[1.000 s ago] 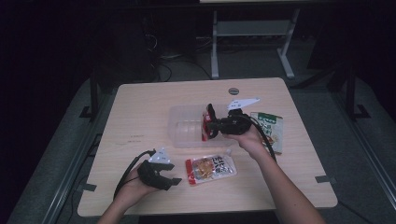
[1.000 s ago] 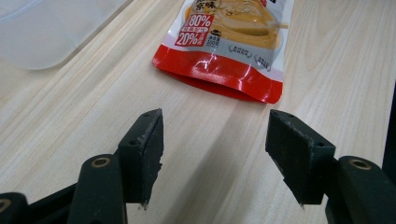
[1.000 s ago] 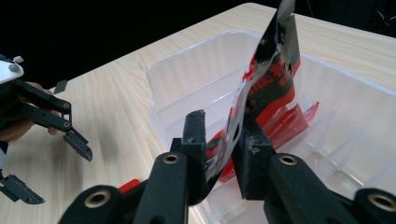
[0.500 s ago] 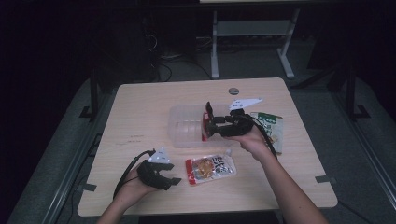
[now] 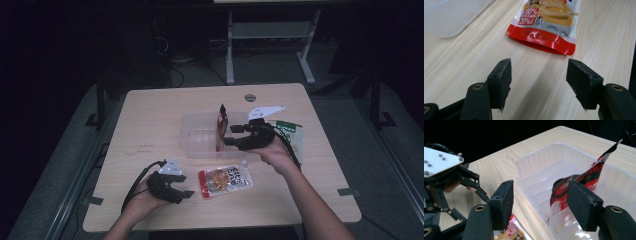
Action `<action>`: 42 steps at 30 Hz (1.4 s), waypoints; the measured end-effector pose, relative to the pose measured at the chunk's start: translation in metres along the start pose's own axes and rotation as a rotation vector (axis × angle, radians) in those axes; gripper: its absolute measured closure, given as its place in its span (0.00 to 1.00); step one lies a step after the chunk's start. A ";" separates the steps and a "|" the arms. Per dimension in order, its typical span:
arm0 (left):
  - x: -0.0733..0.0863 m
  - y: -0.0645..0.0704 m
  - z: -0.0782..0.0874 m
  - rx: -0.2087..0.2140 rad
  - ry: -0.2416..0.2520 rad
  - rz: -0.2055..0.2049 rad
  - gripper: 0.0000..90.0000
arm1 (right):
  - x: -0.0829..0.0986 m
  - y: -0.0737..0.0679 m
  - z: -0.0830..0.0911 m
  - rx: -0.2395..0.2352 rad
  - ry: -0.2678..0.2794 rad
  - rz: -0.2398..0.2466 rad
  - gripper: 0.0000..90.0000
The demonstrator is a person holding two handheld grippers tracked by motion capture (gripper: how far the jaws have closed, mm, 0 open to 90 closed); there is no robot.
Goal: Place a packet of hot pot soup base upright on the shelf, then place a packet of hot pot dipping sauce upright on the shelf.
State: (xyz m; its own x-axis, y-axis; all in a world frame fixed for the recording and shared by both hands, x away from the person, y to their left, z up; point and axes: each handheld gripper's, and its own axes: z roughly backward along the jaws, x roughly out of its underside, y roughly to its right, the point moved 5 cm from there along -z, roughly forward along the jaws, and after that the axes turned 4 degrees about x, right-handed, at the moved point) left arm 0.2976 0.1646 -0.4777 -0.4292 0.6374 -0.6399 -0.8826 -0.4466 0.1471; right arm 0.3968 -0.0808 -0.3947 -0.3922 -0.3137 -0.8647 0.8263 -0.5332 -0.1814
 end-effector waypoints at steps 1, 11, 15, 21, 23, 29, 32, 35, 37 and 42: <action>0.000 0.000 0.000 0.000 0.002 0.002 0.41 | 0.001 -0.001 0.001 -0.001 -0.004 -0.002 0.42; 0.000 0.000 0.002 0.002 0.012 0.004 0.41 | 0.022 -0.010 0.014 0.027 -0.076 0.037 0.38; 0.001 0.000 0.003 0.005 0.004 -0.004 0.40 | 0.033 -0.015 0.021 0.045 -0.111 0.065 0.36; -0.001 0.000 0.002 0.009 0.013 -0.009 0.41 | 0.050 -0.020 0.032 0.053 -0.148 0.071 0.36; -0.001 0.000 0.002 0.009 0.009 -0.020 0.41 | 0.055 -0.021 0.035 0.050 -0.157 0.067 0.36; -0.001 0.002 0.001 0.021 0.003 -0.021 0.41 | 0.071 -0.026 0.045 0.057 -0.185 0.064 0.36; -0.001 0.003 0.000 0.023 0.010 -0.013 0.41 | 0.079 -0.027 0.049 0.067 -0.197 0.052 0.36; -0.002 0.004 0.000 0.026 0.006 -0.014 0.41 | 0.087 -0.026 0.052 0.078 -0.204 0.039 0.35; -0.003 0.004 -0.001 0.028 0.003 -0.027 0.41 | 0.093 -0.026 0.054 0.087 -0.215 0.036 0.34; -0.009 0.007 -0.001 0.050 0.012 -0.026 0.49 | 0.107 -0.027 0.062 0.096 -0.224 0.016 0.33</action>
State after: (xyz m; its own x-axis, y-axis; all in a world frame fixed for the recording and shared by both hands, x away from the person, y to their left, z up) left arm 0.2956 0.1552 -0.4720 -0.4043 0.6403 -0.6531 -0.9019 -0.3979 0.1682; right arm 0.3079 -0.1486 -0.4530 -0.4679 -0.4838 -0.7396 0.7952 -0.5956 -0.1134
